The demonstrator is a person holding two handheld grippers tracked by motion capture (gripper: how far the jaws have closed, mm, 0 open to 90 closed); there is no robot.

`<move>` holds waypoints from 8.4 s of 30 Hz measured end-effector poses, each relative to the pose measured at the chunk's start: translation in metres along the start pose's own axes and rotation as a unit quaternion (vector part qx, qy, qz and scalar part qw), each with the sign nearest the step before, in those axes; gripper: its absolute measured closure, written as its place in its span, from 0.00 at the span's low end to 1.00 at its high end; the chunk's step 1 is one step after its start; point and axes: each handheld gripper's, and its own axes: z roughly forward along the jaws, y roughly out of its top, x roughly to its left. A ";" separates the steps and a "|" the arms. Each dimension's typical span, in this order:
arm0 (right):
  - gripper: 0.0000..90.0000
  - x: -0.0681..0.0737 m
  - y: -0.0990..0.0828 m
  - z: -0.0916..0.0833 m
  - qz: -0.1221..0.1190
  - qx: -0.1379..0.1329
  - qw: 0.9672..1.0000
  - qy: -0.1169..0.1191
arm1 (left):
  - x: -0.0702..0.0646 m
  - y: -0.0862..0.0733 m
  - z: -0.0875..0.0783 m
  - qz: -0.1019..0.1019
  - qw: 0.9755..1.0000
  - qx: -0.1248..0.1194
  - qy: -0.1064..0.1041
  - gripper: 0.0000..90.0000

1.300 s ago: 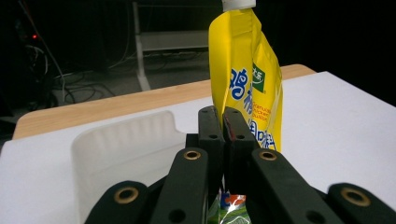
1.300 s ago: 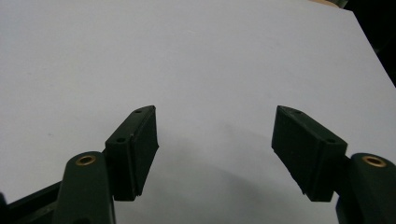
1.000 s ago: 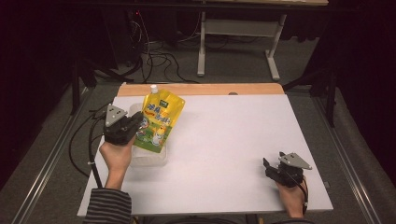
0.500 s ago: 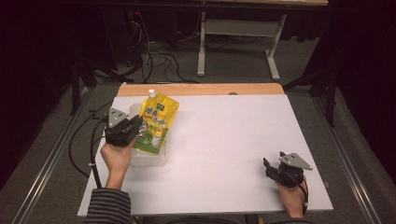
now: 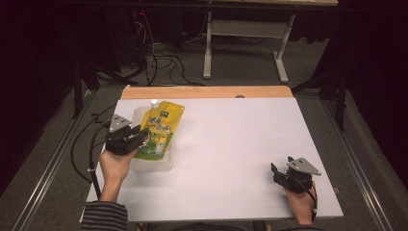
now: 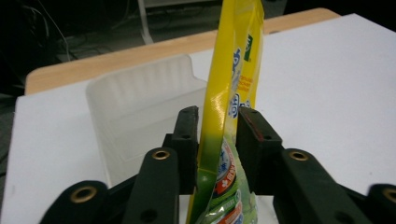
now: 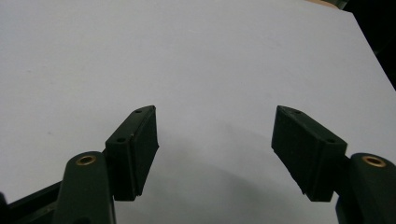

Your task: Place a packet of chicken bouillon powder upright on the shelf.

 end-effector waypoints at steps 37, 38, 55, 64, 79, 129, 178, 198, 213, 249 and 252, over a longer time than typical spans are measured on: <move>0.35 0.001 0.000 0.001 -0.007 0.003 1.000 -0.002 | -0.012 -0.019 0.014 0.019 1.000 -0.010 -0.014 0.98; 0.35 0.001 0.000 0.001 -0.005 0.001 1.000 -0.001 | -0.011 -0.019 0.013 0.017 1.000 -0.005 -0.013 0.98; 0.35 0.001 0.001 0.002 -0.012 0.007 1.000 -0.002 | -0.007 -0.022 0.006 0.012 0.999 0.032 -0.017 0.99; 0.35 0.001 0.001 0.002 -0.011 0.007 1.000 -0.003 | -0.006 -0.036 0.011 0.006 1.000 -0.019 -0.016 0.99; 0.35 0.000 0.000 0.001 -0.005 0.002 1.000 0.000 | 0.001 -0.051 -0.005 0.000 0.999 -0.036 -0.014 0.89; 0.37 -0.014 -0.001 0.000 0.047 -0.010 0.996 0.081 | -0.003 -0.087 -0.061 -0.050 0.995 -0.086 0.003 0.41; 0.37 -0.011 -0.001 0.000 0.033 -0.006 0.997 0.076 | -0.080 -0.077 -0.022 -0.015 0.993 -0.082 -0.079 0.38; 0.37 -0.011 0.000 0.000 0.034 -0.004 0.997 0.073 | -0.100 -0.066 -0.001 -0.001 0.991 -0.076 -0.109 0.38; 0.37 -0.011 -0.001 0.000 0.033 -0.005 0.997 0.071 | -0.112 -0.062 0.018 0.004 0.989 -0.067 -0.135 0.38; 0.37 -0.011 0.000 0.000 0.034 -0.002 0.997 0.071 | -0.140 -0.062 0.080 0.008 0.988 -0.043 -0.147 0.38; 0.37 -0.010 0.000 0.001 0.032 -0.002 0.997 0.070 | -0.141 -0.063 0.085 0.008 0.989 -0.041 -0.141 0.38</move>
